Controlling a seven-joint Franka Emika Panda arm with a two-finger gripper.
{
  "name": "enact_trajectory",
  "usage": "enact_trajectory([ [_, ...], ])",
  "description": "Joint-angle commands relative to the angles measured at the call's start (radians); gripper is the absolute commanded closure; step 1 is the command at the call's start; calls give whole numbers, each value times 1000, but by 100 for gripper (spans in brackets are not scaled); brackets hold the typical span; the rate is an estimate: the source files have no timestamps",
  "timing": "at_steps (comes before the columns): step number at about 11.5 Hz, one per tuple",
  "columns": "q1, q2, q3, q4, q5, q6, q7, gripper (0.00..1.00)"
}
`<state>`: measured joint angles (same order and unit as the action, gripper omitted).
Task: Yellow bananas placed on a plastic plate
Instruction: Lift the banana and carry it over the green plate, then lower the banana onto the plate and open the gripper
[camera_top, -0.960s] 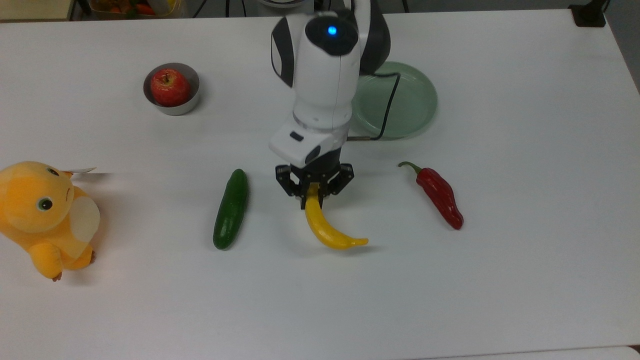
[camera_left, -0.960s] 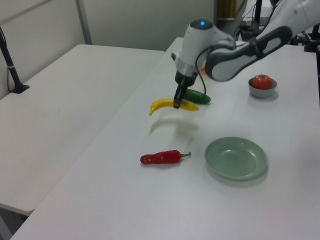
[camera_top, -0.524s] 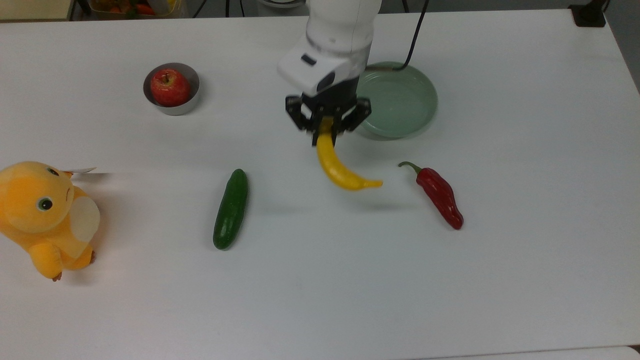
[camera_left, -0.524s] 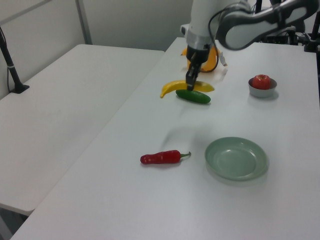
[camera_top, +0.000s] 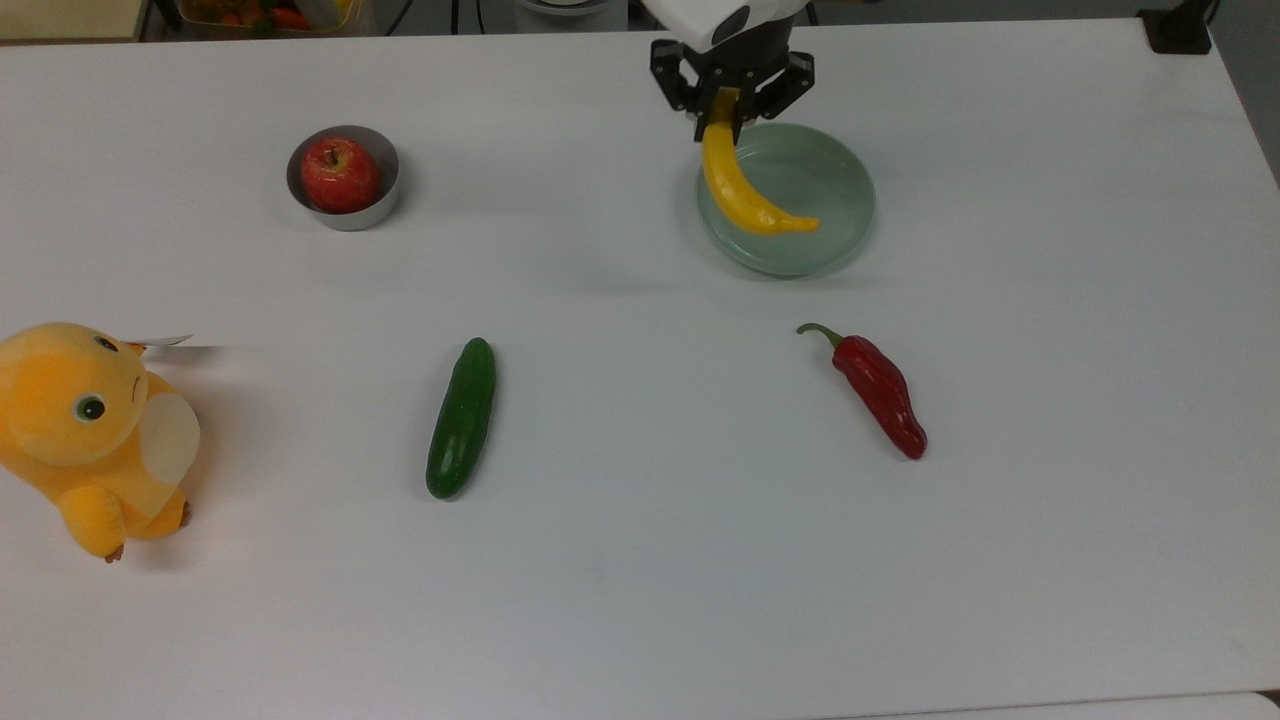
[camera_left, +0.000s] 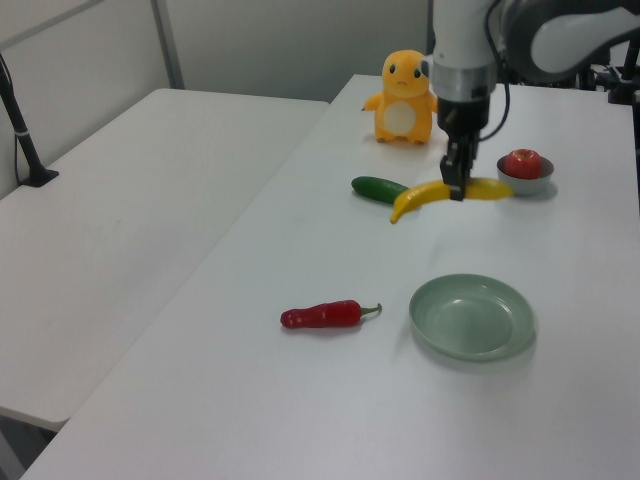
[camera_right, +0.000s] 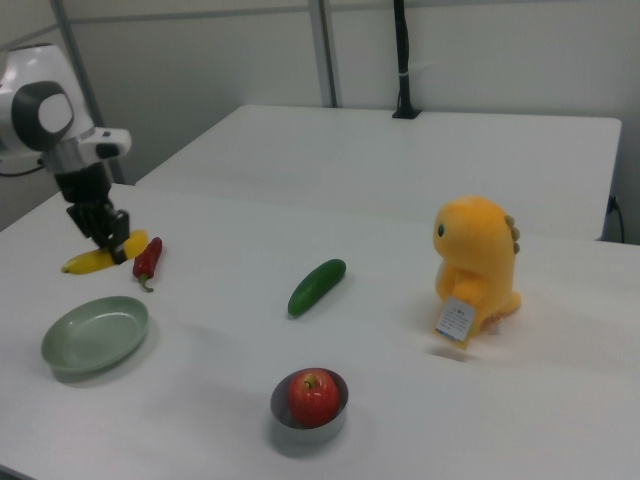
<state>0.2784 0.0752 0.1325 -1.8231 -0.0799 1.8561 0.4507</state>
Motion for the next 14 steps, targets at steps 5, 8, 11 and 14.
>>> enact_trajectory([
  [5, 140, 0, -7, -225, 55, 182, 431, 88],
  [8, 154, 96, 15, -225, 29, 239, 503, 89],
  [11, 153, 139, 22, -223, -7, 273, 529, 89],
  [14, 142, 136, 36, -219, -8, 246, 531, 32],
])
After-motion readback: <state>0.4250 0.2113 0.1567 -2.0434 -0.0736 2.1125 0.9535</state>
